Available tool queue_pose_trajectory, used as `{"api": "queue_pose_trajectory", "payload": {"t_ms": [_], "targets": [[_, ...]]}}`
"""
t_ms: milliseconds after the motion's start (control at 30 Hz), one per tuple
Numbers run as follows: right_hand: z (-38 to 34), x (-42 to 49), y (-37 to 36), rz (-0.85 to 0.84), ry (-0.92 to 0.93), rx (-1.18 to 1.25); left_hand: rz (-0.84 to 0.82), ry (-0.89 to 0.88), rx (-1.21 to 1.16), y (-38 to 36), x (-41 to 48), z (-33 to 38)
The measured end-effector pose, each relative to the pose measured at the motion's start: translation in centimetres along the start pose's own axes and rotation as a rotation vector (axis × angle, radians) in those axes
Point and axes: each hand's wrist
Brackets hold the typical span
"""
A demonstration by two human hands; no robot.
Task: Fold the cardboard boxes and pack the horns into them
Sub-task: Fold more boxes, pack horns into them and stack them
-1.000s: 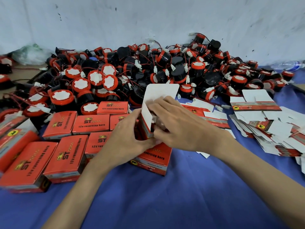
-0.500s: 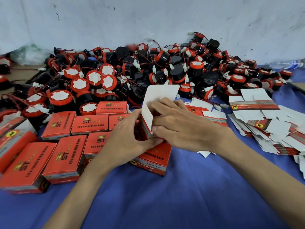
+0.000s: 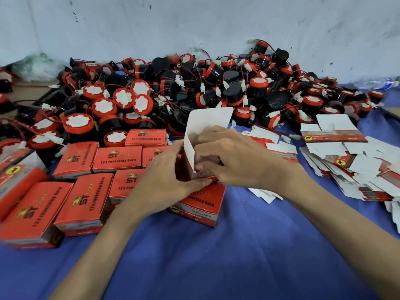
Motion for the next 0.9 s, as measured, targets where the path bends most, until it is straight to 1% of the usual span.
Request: {"api": "queue_pose_trajectory", "payload": {"t_ms": [100, 167, 400, 533, 667, 733, 800, 900], "targets": [[0.2, -0.1, 0.5, -0.065, -0.033, -0.005, 0.003, -0.008, 0.007, 0.1, 0.0, 0.1], [0.3, -0.1, 0.6, -0.079, -0.035, 0.030, 0.009, -0.009, 0.016, 0.1, -0.1, 0.1], [0.5, 0.0, 0.0, 0.067, -0.047, 0.067, 0.013, 0.002, 0.017, -0.1, 0.0, -0.1], [0.4, -0.1, -0.4, 0.117, -0.042, -0.020, 0.000, -0.007, -0.002, 0.0, 0.1, 0.0], [0.6, -0.1, -0.9, 0.169, -0.058, -0.010, 0.003, -0.012, 0.010, 0.1, 0.1, -0.1], [0.7, 0.0, -1.2, 0.193, -0.047, -0.057, 0.003, -0.001, 0.024, 0.0, 0.0, -0.2], [1.0, 0.2, -1.1, 0.156, -0.051, -0.059, -0.009, 0.004, 0.049, -0.1, 0.0, -0.2], [1.4, 0.2, -0.3, 0.044, -0.007, 0.065, -0.024, 0.011, 0.063, -0.1, -0.1, -0.1]]}}
Point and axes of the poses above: each hand's wrist, its own x-axis towards the middle knuckle, its own y-axis out of the back of the hand, z = x × y, and after that the axes turned 15 degrees about x, right-handed
